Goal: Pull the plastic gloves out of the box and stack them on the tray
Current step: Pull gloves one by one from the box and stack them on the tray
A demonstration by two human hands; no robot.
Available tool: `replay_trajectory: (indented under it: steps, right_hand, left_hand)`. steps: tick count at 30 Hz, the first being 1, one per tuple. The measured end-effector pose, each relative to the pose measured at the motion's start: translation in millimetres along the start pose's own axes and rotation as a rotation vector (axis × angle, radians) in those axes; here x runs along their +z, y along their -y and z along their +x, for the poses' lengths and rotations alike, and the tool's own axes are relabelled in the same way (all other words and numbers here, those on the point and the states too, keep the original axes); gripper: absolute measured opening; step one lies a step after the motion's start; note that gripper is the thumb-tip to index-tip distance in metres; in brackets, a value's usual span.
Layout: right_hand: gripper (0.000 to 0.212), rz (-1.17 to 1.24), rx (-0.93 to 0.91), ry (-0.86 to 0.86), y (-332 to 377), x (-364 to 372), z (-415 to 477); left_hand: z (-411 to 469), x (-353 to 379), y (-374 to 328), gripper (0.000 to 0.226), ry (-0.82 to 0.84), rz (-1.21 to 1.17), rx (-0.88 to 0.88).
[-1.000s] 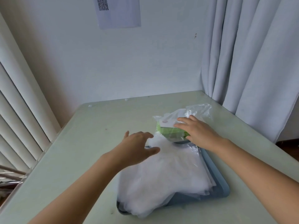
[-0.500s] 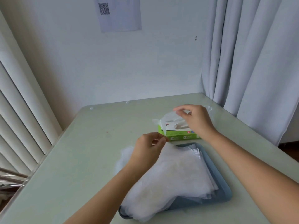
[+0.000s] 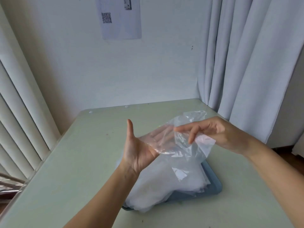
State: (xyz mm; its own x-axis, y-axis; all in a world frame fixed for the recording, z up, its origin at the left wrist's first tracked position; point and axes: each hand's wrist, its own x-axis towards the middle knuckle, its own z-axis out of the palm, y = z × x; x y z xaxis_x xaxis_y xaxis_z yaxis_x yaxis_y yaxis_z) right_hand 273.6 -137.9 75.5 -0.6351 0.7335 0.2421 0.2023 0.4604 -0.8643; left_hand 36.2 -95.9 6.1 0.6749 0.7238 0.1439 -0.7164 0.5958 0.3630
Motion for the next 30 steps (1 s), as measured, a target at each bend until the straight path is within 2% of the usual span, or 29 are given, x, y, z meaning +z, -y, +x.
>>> replay_trajectory:
  steps: [2,6,8,12,15,17,19,21,23,26,27,28,30]
  right_hand:
    - [0.024,0.037,0.022,0.031,-2.5,0.7,-4.0]
    - [0.015,0.237,0.062,0.058,-11.1,4.3,0.4]
    - [0.014,0.322,0.043,0.080,-9.8,5.6,3.9]
    - [0.031,0.428,0.013,0.163,-6.5,9.5,11.6]
    - [0.046,0.508,0.048,0.124,-7.2,15.8,13.5]
    - [0.036,0.576,0.064,0.077,-11.5,20.3,12.5]
    - [0.016,0.681,0.156,-0.043,-22.0,20.5,10.2]
    - [0.032,0.839,0.349,-0.076,-35.1,19.4,6.3]
    - [0.059,0.981,0.496,-0.045,-45.4,23.1,2.7]
    - [0.092,0.960,0.575,-0.048,-56.4,26.1,-0.2]
    - [0.091,0.933,0.577,-0.043,-56.3,28.4,-0.6]
    - [0.082,0.891,0.575,-0.042,-56.8,30.3,-0.2]
    - [0.033,0.712,0.605,-0.057,-58.0,36.2,0.2]
  left_hand:
    - [-5.2,-2.3,-7.4,0.117,0.059,0.009,-0.031]
    - [-12.8,0.9,-24.4,0.123,0.187,0.025,-0.154]
    - [-17.9,7.9,-31.9,0.117,0.217,0.070,-0.198]
    - [-26.5,14.0,-35.1,0.078,-0.051,0.304,-0.192]
    - [-34.4,18.4,-27.2,0.055,-0.156,0.460,-0.165]
    - [-38.5,19.2,-19.9,0.055,-0.192,0.474,-0.128]
    - [-41.3,19.7,-12.0,0.053,-0.252,0.465,-0.078]
    - [-43.7,17.1,-5.8,0.054,-0.314,0.456,-0.017]
    - [-45.9,10.9,-2.4,0.058,-0.353,0.436,0.058]
    - [-49.9,1.6,0.3,0.058,-0.411,0.455,0.150]
    - [-50.5,0.4,1.2,0.059,-0.425,0.490,0.177]
    - [-51.0,0.9,2.3,0.061,-0.437,0.542,0.201]
    - [-52.4,-0.3,2.6,0.066,-0.477,0.722,0.245]
